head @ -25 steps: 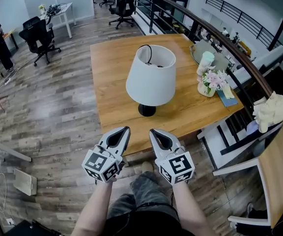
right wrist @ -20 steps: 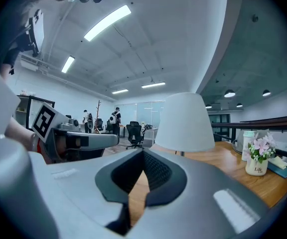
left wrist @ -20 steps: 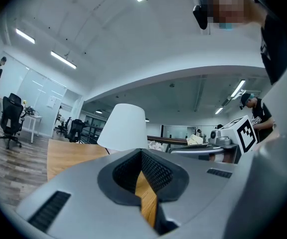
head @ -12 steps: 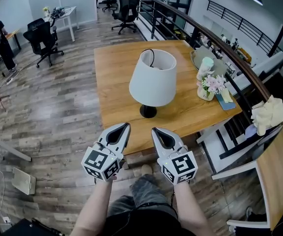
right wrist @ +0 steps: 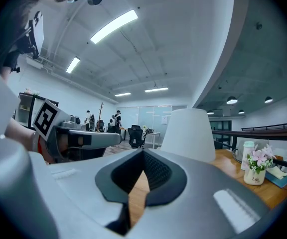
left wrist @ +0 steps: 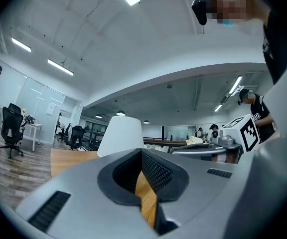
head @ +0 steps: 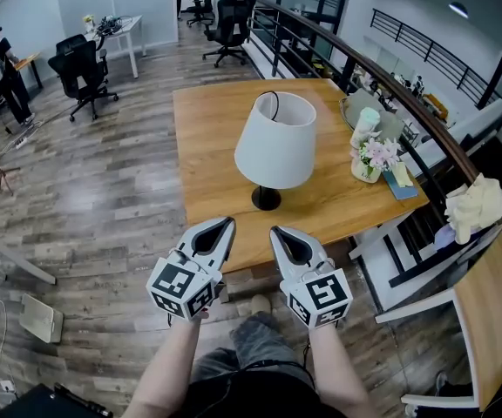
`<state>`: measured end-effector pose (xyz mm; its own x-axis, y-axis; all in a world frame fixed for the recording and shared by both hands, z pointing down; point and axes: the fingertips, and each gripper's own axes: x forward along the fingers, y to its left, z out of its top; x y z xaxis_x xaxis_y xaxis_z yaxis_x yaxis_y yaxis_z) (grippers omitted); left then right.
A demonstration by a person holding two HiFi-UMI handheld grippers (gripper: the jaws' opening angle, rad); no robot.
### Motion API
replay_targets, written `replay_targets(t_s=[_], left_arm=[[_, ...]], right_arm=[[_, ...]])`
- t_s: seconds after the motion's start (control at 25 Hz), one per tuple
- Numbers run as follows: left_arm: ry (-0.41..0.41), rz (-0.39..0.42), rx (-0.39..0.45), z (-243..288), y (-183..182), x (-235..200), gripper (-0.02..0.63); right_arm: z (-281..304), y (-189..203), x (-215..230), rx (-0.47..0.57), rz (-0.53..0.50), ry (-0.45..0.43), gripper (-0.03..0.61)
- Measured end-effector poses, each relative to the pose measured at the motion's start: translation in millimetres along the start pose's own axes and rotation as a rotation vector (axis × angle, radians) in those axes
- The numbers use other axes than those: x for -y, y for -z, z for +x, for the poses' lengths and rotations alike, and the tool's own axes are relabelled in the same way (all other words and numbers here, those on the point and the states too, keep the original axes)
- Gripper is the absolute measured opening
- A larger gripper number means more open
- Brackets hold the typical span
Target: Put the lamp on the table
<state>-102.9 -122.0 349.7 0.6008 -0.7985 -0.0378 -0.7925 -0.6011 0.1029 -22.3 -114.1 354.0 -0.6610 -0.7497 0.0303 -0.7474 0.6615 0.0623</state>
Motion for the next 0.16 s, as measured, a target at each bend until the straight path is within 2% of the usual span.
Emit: replay_targets(t_s=[0.16], left_arm=[[0.0, -0.002, 0.0, -5.0, -0.6, 0.1, -0.003]], right_arm=[[-0.8, -1.1, -5.0, 0.0, -0.002, -0.004, 0.008]])
